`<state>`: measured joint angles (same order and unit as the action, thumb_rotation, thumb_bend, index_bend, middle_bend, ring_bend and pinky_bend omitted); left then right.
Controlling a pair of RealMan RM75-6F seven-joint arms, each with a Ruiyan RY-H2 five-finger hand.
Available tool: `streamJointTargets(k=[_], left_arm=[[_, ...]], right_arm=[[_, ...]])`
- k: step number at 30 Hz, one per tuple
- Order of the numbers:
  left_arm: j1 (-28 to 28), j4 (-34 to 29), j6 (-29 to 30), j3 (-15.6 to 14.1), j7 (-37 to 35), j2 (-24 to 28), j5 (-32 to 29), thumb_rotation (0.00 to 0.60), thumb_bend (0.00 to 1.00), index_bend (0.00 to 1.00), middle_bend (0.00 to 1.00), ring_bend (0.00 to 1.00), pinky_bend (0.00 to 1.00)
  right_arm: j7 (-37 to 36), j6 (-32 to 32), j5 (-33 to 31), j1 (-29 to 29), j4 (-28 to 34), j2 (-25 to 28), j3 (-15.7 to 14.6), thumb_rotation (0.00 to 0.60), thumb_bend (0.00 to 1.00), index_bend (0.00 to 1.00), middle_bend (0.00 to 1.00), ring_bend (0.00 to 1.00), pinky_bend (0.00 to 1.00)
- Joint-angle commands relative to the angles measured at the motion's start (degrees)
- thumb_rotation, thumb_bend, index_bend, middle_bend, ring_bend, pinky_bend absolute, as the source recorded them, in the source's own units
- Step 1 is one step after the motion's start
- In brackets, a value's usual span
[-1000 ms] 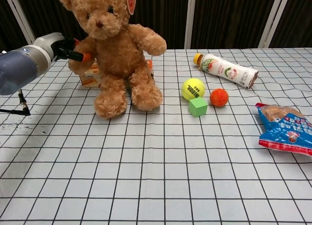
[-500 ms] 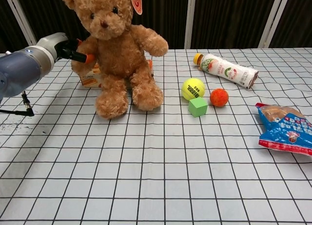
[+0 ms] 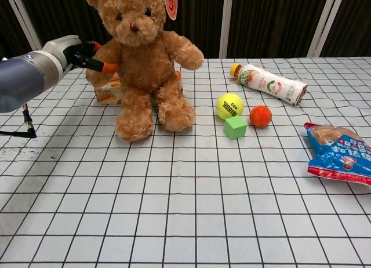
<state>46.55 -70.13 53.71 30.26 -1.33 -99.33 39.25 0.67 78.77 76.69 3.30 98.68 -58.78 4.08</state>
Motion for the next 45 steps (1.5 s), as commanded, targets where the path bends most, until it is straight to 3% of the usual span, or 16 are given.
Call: streamJointTargets(k=[1, 12, 19, 25, 31, 34, 37, 40, 45], left_arm=[[-0.78, -1.03, -1.22, -0.68, -0.96, 1.16, 1.05, 0.6, 0.38, 0.3, 0.19, 0.0, 0.0], [-2.7, -7.06, -2.88, -2.56, 0.71, 6.12, -0.26, 0.6, 0.36, 0.25, 0.09, 0.0, 0.0], [-10.02, -21.5, -1.08, -6.45, 0.61, 17.54, 3.62, 0.6, 0.34, 0.22, 0.05, 0.0, 0.0], [-23.51, -35.78, 13.51, -15.88, 4.25, 30.08, 14.7, 0.6, 0.34, 0.2, 0.0, 0.0, 0.0], [-31.89, -42.02, 27.74, -22.46, 10.92, 33.56, 21.25, 0.6, 0.34, 0.19, 0.0, 0.0, 0.0], [-36.1, -42.23, 35.74, -25.86, 14.0, 32.63, 27.72, 0.6, 0.34, 0.19, 0.0, 0.0, 0.0], [-38.99, -38.54, 42.45, -28.04, 20.3, 29.9, 31.89, 0.6, 0.34, 0.19, 0.0, 0.0, 0.0], [-40.4, -34.74, 46.23, -27.66, 24.36, 26.76, 32.47, 0.6, 0.34, 0.21, 0.02, 0.0, 0.0], [-41.24, -29.82, 45.56, -26.98, 19.15, 24.26, 33.36, 0.6, 0.34, 0.21, 0.02, 0.0, 0.0]], right_arm=[[-0.1, 0.01, -0.02, -0.02, -0.08, 0.02, 0.02, 0.6, 0.11, 0.0, 0.0, 0.0, 0.0], [-0.39, 0.06, 0.23, -0.08, 0.11, 0.22, -0.07, 0.6, 0.11, 0.0, 0.0, 0.0, 0.0], [-0.82, 0.2, 0.67, -0.11, 0.2, 0.42, -0.12, 0.6, 0.11, 0.0, 0.0, 0.0, 0.0], [-1.39, 1.25, 2.08, -0.58, 1.04, 0.91, -0.48, 0.6, 0.11, 0.0, 0.0, 0.0, 0.0], [-1.4, 3.29, 5.05, -1.2, 2.54, 1.35, -1.12, 0.6, 0.11, 0.0, 0.0, 0.0, 0.0], [-1.43, 4.06, 6.1, -1.46, 2.99, 1.58, -1.34, 0.6, 0.11, 0.0, 0.0, 0.0, 0.0], [-1.9, 4.57, 6.49, -1.71, 3.09, 1.8, -1.42, 0.6, 0.11, 0.0, 0.0, 0.0, 0.0], [-2.3, 5.77, 7.29, -2.2, 2.99, 2.05, -1.48, 0.6, 0.11, 0.0, 0.0, 0.0, 0.0], [-1.66, 7.12, 7.19, -2.71, 2.85, 1.9, -1.15, 0.6, 0.11, 0.0, 0.0, 0.0, 0.0]])
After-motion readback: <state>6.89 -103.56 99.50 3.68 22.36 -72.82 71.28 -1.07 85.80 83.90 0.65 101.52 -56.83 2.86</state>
